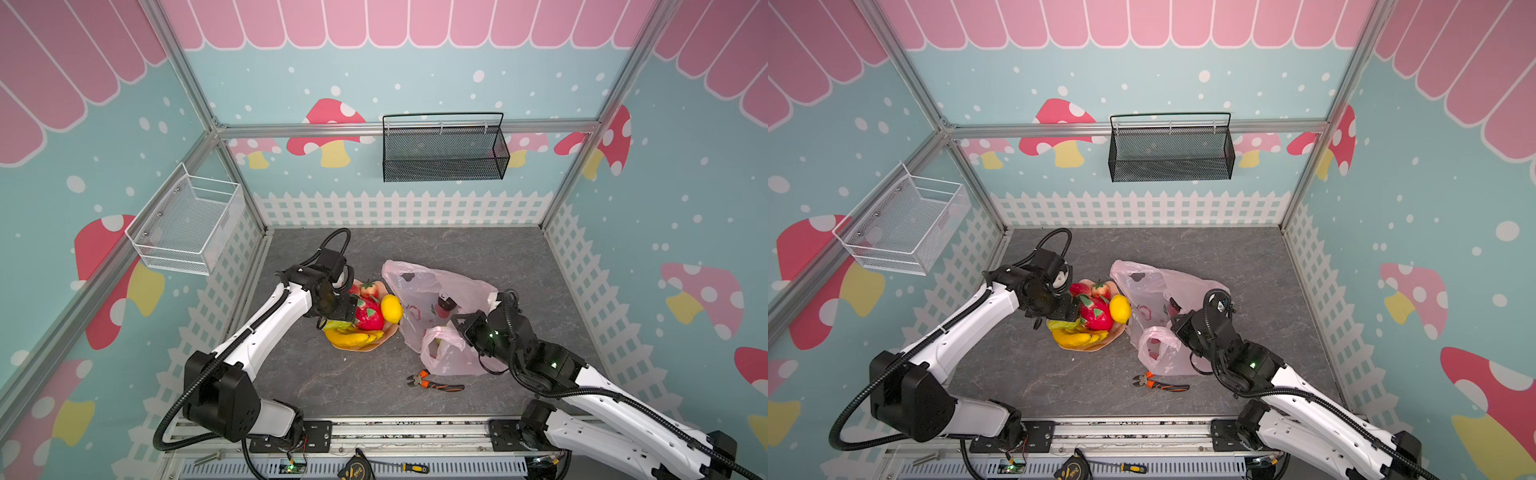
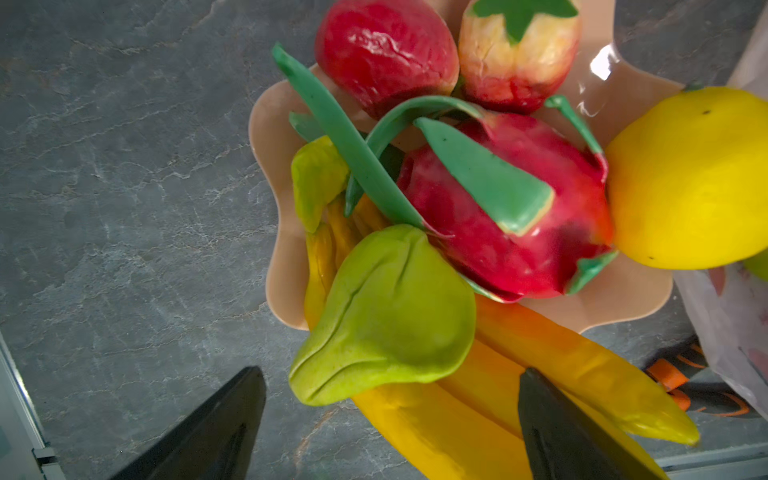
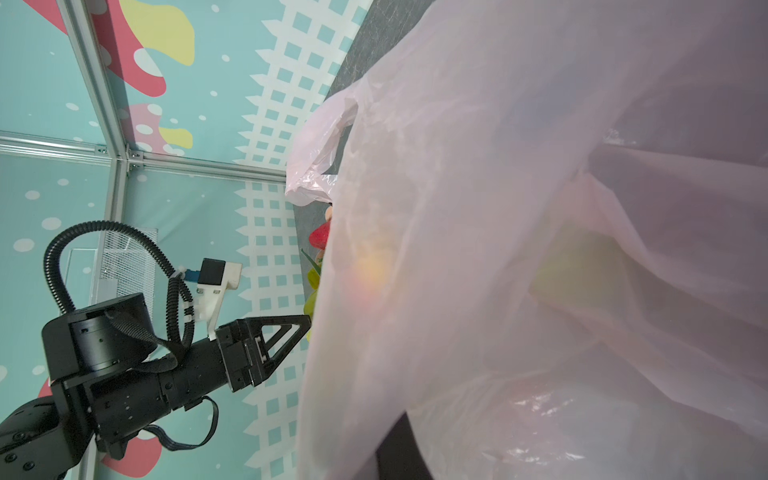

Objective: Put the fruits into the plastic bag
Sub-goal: 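Withdraw the left gripper from the bag back over the fruit bowl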

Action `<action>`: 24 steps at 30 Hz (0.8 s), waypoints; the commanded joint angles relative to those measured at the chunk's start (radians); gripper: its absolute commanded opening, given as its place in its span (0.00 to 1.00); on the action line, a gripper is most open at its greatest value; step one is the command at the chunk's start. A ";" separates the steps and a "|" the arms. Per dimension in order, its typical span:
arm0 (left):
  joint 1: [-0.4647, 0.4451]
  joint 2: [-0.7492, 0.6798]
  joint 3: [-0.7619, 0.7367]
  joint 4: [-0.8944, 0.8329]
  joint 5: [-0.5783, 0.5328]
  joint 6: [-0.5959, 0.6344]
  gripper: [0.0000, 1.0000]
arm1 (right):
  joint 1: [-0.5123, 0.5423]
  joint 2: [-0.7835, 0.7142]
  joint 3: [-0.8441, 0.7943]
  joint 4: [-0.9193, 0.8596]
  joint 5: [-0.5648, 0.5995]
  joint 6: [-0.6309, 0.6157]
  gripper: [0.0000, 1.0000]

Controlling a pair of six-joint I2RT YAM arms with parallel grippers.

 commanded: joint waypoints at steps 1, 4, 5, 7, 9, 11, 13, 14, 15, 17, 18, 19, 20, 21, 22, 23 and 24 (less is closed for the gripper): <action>0.010 0.017 -0.006 0.022 0.020 0.050 0.95 | -0.003 0.007 0.007 0.013 -0.001 0.014 0.00; 0.013 0.040 -0.002 0.021 0.018 0.055 0.95 | -0.002 0.009 0.011 0.013 0.001 0.015 0.00; 0.013 0.046 -0.002 0.020 0.018 0.055 0.95 | -0.003 0.011 0.011 0.015 0.000 0.015 0.00; 0.013 0.053 -0.003 0.019 0.021 0.054 0.95 | -0.003 0.011 0.013 0.014 0.000 0.015 0.00; 0.013 0.061 -0.006 0.021 0.017 0.058 0.95 | -0.003 0.009 0.013 0.014 0.000 0.014 0.00; 0.014 0.069 -0.008 0.020 0.017 0.059 0.94 | -0.003 0.007 0.012 0.015 0.004 0.016 0.00; 0.015 0.076 -0.012 0.020 0.018 0.059 0.94 | -0.002 0.002 0.011 0.013 0.004 0.018 0.00; 0.015 0.080 -0.015 0.022 0.017 0.059 0.94 | -0.003 0.000 0.010 0.013 0.007 0.018 0.00; 0.015 0.083 -0.016 0.024 0.021 0.058 0.94 | -0.003 -0.002 0.010 0.013 0.008 0.017 0.00; 0.015 0.089 -0.020 0.029 0.025 0.056 0.93 | -0.002 -0.004 0.010 0.011 0.008 0.020 0.00; 0.015 0.091 -0.021 0.030 0.030 0.058 0.93 | -0.003 -0.005 0.010 0.012 0.009 0.020 0.00; 0.015 0.093 -0.024 0.033 0.033 0.058 0.92 | -0.003 -0.004 0.010 0.011 0.010 0.019 0.00; 0.015 0.094 -0.026 0.035 0.038 0.059 0.92 | -0.002 -0.004 0.011 0.012 0.009 0.020 0.00; 0.014 0.095 -0.026 0.036 0.041 0.061 0.92 | -0.003 -0.004 0.011 0.012 0.010 0.020 0.00; 0.015 0.096 -0.029 0.037 0.041 0.061 0.91 | -0.003 -0.004 0.010 0.011 0.009 0.019 0.00; 0.015 0.097 -0.030 0.038 0.041 0.060 0.89 | -0.002 -0.003 0.010 0.012 0.011 0.021 0.00; 0.015 0.099 -0.034 0.040 0.041 0.062 0.88 | -0.002 -0.004 0.010 0.012 0.012 0.019 0.00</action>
